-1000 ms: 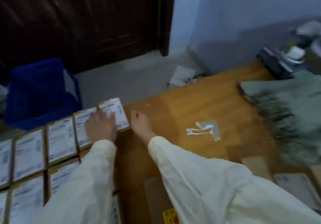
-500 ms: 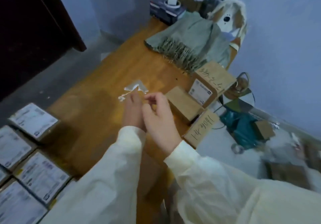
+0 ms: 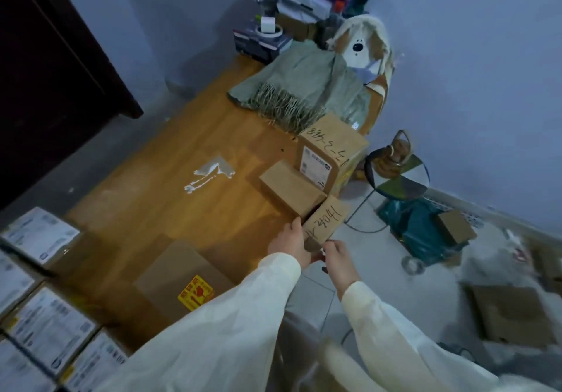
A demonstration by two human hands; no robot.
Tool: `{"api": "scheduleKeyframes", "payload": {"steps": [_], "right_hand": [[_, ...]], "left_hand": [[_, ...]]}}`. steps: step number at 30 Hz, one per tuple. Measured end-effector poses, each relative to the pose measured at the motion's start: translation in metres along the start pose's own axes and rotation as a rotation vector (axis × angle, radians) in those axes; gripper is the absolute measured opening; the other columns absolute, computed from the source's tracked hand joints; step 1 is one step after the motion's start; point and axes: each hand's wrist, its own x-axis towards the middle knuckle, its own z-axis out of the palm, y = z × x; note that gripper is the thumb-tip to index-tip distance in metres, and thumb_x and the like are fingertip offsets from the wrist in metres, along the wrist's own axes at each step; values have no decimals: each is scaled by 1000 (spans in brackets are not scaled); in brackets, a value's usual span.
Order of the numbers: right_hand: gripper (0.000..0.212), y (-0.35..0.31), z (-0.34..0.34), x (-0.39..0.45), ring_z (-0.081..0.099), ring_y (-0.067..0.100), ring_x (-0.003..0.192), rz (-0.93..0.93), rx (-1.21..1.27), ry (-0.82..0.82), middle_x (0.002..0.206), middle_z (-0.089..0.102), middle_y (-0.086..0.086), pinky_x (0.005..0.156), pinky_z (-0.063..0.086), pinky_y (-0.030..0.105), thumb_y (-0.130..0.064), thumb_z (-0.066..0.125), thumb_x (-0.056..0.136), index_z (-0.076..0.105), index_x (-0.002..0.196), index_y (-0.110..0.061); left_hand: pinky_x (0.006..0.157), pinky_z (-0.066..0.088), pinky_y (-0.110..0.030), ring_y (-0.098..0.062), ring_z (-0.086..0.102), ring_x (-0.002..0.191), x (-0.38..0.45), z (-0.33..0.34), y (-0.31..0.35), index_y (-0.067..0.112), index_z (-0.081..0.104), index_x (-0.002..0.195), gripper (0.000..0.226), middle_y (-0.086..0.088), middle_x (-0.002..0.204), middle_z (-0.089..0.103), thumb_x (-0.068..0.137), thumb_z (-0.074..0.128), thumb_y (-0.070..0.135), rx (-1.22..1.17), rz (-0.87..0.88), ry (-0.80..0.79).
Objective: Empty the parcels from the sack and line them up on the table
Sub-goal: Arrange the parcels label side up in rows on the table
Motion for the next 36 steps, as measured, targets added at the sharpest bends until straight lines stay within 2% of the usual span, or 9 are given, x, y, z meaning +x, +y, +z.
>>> {"api": "scheduleKeyframes", "payload": {"steps": [4,7,11,17,23,26,29,33,36], "right_hand": [[17,-2,2,4,55,26,101,-30,-48,-16,110,57,12,93,45,41,-22,43,96,48,107,-11],[27,-8,-2,3,54,21,101,-150,-71,-26,113,57,11,93,46,40,-24,54,92,49,113,-9],[51,-37,14,-5,61,19,107,-123,-8,-426,120,60,4,89,53,35,-39,59,85,43,129,-19],[46,-82,80,-7,59,11,105,-219,-85,-659,112,60,-8,83,54,24,-30,62,85,39,124,-27],[72,-116,123,8,43,-14,114,-902,-430,-742,120,49,-20,92,40,5,-1,78,68,42,116,-42],[69,-132,148,32,44,11,128,-1295,-498,-676,130,52,-6,107,39,34,6,76,62,50,115,-30],[71,-135,179,51,40,31,133,-1585,-719,-611,139,46,5,107,37,50,8,75,62,49,120,-25],[56,-128,220,54,38,21,134,-1439,-666,-695,145,40,8,109,35,36,8,61,79,55,124,-24],[45,-125,250,42,50,15,125,-759,-363,-959,135,51,-1,105,44,41,-6,50,94,46,129,-33]], "left_hand": [[103,39,-37,-26,45,128,-11,-20,-18,26,23,142,73,-1,143,42,82,59,48,-133,-72,8],[94,43,-21,-21,51,116,-26,-44,-45,18,40,137,52,-5,137,50,89,57,29,-566,-195,80],[64,48,-24,-20,53,86,-45,-69,-82,18,51,104,15,-1,92,57,90,55,13,-1176,-388,208],[67,46,-27,-19,55,81,-56,-90,-109,13,60,90,35,-7,95,60,63,73,32,-1477,-406,415],[82,46,-39,-28,59,92,-66,-117,-143,14,56,115,30,-13,106,61,89,49,28,-1587,-429,601],[73,42,-32,-24,56,83,-72,-131,-171,12,58,99,52,-9,92,61,94,20,47,-1813,-435,566],[67,51,-33,-21,59,84,-73,-131,-184,10,60,103,38,-9,96,63,93,43,43,-1649,-496,576],[92,52,-42,-23,61,104,-64,-119,-200,16,53,124,46,-5,117,62,81,69,22,-1428,-537,772],[102,45,-41,-21,55,117,-56,-115,-214,22,46,132,56,-1,130,55,81,69,24,-1397,-596,977]]}}
